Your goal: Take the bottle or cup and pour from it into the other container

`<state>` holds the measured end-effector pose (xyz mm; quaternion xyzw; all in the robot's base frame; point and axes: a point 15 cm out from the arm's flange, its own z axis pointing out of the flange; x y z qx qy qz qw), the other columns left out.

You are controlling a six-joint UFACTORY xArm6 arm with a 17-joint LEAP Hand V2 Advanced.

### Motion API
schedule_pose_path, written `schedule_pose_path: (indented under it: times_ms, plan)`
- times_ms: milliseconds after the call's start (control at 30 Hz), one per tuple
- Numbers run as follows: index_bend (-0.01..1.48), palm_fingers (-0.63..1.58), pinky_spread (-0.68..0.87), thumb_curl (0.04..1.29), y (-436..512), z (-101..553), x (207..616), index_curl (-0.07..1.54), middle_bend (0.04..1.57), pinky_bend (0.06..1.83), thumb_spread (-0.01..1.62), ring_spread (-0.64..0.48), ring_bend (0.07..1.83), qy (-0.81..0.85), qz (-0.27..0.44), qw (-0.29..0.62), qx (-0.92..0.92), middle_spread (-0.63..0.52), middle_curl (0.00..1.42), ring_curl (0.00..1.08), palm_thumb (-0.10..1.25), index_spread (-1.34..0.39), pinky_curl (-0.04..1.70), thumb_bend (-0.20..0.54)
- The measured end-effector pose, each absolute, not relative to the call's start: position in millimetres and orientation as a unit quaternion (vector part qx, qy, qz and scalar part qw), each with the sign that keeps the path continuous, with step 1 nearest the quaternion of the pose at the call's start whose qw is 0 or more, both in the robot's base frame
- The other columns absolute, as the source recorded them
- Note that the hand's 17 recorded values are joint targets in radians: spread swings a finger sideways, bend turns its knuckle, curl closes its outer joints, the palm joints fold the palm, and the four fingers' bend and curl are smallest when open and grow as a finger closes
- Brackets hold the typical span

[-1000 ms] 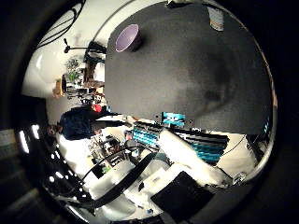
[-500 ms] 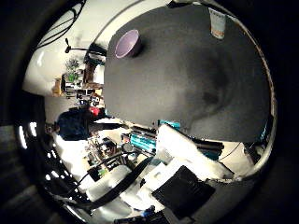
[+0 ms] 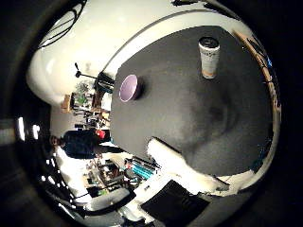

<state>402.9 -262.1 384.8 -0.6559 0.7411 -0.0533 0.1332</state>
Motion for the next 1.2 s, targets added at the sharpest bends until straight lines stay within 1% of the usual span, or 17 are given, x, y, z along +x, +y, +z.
schedule_pose_path:
  times_ms: [133,300,500,667,867,1200]
  plan:
    - [0.15,0.19,0.39,0.29,-273,376,417,0.26,0.26,0.68,1.02,0.1,0.46,0.747,-0.04,0.179,-0.639,0.02,0.35,0.26,0.48,-0.23,0.06,-0.026]
    - [0.16,0.2,0.39,0.3,-309,367,430,0.27,0.26,0.7,1.01,0.1,0.48,0.752,-0.034,0.237,-0.615,0.02,0.35,0.26,0.49,-0.22,0.05,-0.026]
    - [0.14,0.17,0.38,0.29,-347,344,428,0.26,0.29,0.73,0.99,0.1,0.5,0.751,-0.022,0.255,-0.609,0.04,0.35,0.25,0.48,-0.2,0.04,-0.029]
    - [0.15,0.16,0.38,0.29,-369,323,433,0.26,0.31,0.75,0.98,0.1,0.52,0.748,-0.013,0.313,-0.585,0.07,0.35,0.25,0.47,-0.18,0.04,-0.029]
    - [0.15,0.12,0.37,0.3,-396,297,435,0.26,0.3,0.78,0.96,0.11,0.53,0.746,-0.01,0.352,-0.565,0.11,0.35,0.25,0.46,-0.16,0.03,-0.029]
    - [0.15,0.1,0.36,0.3,-406,256,454,0.26,0.29,0.8,0.95,0.11,0.52,0.737,0.01,0.414,-0.534,0.13,0.34,0.24,0.45,-0.14,0.03,-0.031]
